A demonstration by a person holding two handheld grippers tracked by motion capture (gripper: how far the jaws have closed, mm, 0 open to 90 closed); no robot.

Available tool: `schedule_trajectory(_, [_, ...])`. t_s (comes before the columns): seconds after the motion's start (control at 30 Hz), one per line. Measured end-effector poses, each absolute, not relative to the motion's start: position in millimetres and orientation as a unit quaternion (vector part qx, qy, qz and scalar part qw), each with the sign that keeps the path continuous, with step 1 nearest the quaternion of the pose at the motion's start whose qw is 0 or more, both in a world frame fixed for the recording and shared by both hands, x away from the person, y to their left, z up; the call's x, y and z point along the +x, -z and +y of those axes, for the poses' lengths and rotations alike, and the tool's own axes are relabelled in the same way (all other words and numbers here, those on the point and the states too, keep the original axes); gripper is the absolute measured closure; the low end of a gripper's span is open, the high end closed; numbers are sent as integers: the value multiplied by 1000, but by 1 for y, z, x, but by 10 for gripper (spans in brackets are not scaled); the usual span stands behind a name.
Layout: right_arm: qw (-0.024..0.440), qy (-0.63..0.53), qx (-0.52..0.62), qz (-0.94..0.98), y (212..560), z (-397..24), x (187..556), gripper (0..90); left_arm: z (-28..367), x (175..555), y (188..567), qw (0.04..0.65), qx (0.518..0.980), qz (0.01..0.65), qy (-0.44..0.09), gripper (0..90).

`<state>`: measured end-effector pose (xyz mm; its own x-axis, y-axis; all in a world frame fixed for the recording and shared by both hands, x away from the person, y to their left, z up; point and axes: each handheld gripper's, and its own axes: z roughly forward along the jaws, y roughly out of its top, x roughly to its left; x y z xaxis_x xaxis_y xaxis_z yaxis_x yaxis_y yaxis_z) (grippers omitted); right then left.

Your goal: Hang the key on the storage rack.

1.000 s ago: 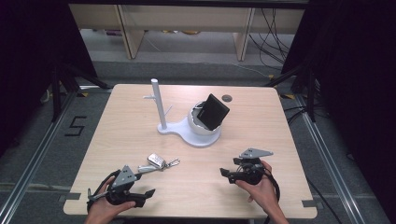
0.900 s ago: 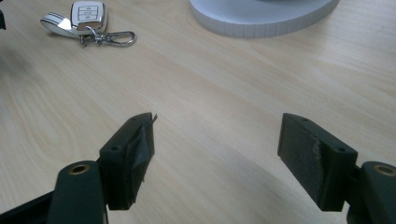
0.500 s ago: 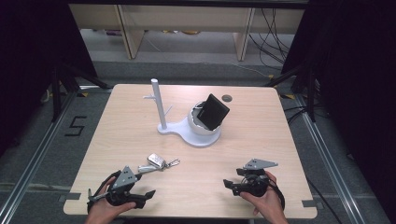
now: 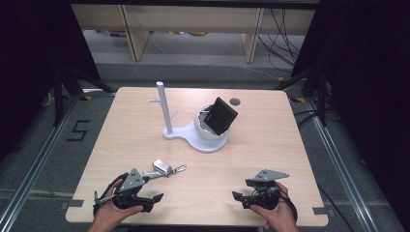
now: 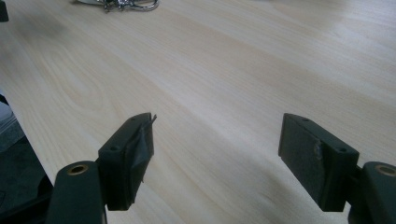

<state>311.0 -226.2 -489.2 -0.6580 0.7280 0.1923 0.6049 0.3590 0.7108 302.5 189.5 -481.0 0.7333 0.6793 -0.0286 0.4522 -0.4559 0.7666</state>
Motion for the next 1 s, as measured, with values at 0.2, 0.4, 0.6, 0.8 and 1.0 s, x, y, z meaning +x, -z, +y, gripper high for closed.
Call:
schedule_trajectory(0.2, [76, -396, 408, 819, 490, -227, 312, 275, 181, 318, 471, 388, 855, 314, -138, 245])
schedule_trajectory(0.4, [74, -393, 411, 819, 488, -226, 311, 276, 163, 348, 461, 355, 880, 286, -134, 287])
schedule_trajectory(0.6, [70, -394, 410, 819, 488, -225, 311, 275, 144, 374, 455, 316, 907, 257, -112, 349])
schedule_trajectory(0.8, [72, -401, 399, 822, 488, -225, 312, 275, 128, 396, 455, 256, 933, 236, -89, 424])
schedule_trajectory(1.0, [68, -396, 396, 826, 488, -222, 310, 275, 112, 415, 459, 206, 947, 239, -66, 501])
